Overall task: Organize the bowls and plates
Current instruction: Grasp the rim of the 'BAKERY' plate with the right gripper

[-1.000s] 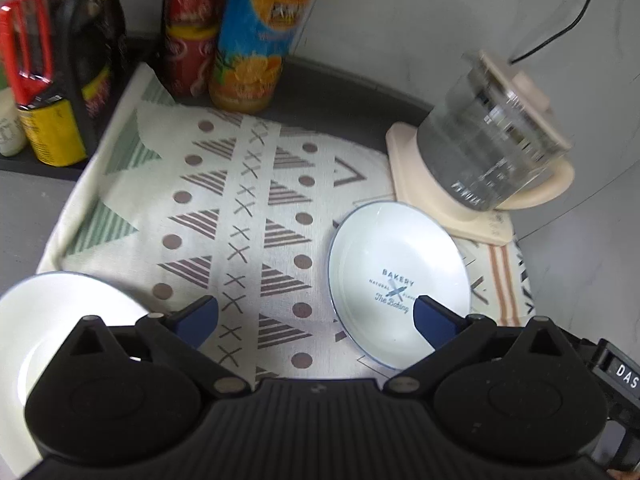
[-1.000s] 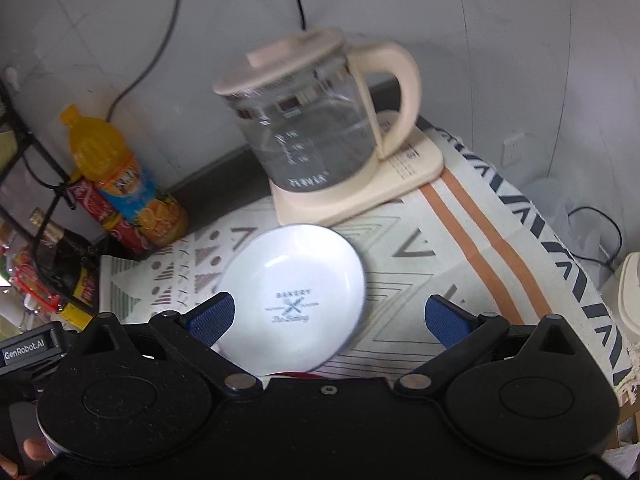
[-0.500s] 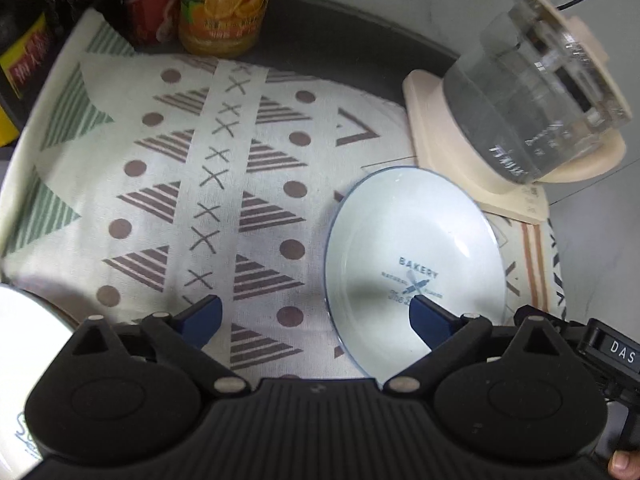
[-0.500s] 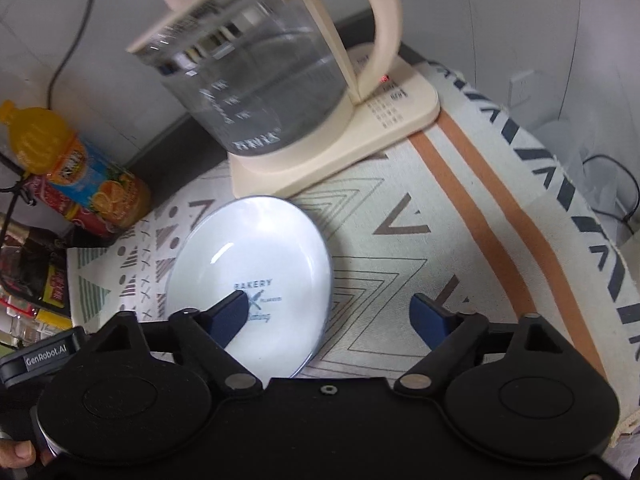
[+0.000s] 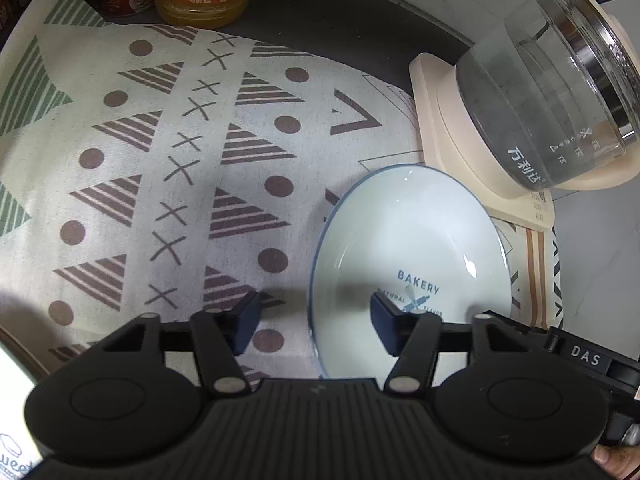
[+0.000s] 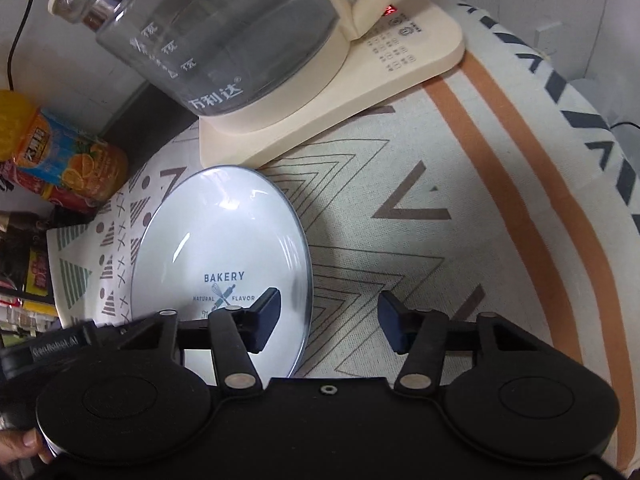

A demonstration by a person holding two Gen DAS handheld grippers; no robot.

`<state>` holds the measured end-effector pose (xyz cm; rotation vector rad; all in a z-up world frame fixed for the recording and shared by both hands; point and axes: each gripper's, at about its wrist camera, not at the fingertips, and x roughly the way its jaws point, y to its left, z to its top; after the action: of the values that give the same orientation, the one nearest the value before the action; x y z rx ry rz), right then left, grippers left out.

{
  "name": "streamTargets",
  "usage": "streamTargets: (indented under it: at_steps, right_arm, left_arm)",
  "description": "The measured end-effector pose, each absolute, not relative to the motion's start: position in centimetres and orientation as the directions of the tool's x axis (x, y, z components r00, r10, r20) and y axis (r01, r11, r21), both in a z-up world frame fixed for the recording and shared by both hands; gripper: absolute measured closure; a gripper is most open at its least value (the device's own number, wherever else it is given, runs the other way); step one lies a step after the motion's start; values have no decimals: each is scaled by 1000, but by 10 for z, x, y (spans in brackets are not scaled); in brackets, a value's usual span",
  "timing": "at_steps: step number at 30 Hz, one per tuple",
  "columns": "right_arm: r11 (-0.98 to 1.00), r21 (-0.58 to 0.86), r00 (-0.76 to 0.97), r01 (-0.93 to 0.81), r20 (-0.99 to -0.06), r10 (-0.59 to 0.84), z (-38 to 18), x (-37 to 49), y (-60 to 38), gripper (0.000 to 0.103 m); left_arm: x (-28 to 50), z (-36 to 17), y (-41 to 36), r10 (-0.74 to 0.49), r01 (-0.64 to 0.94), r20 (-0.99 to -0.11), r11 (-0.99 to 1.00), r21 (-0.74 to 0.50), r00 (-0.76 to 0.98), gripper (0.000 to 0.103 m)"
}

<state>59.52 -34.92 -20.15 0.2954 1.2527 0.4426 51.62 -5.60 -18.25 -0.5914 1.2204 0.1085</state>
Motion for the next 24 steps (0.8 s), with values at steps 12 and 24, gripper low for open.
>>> streamTargets:
  at_steps: [12, 24]
  right_arm:
    - [853, 482, 210, -202, -829, 518, -206, 604, -338, 81]
    - [832, 482, 269, -273, -793, 547, -179, 594, -336, 94]
  left_arm:
    - [522, -191, -58, -279, -356, -894, 843, -403, 351, 91]
    - [505, -165, -37, -292, -317, -856, 838, -444, 427, 91]
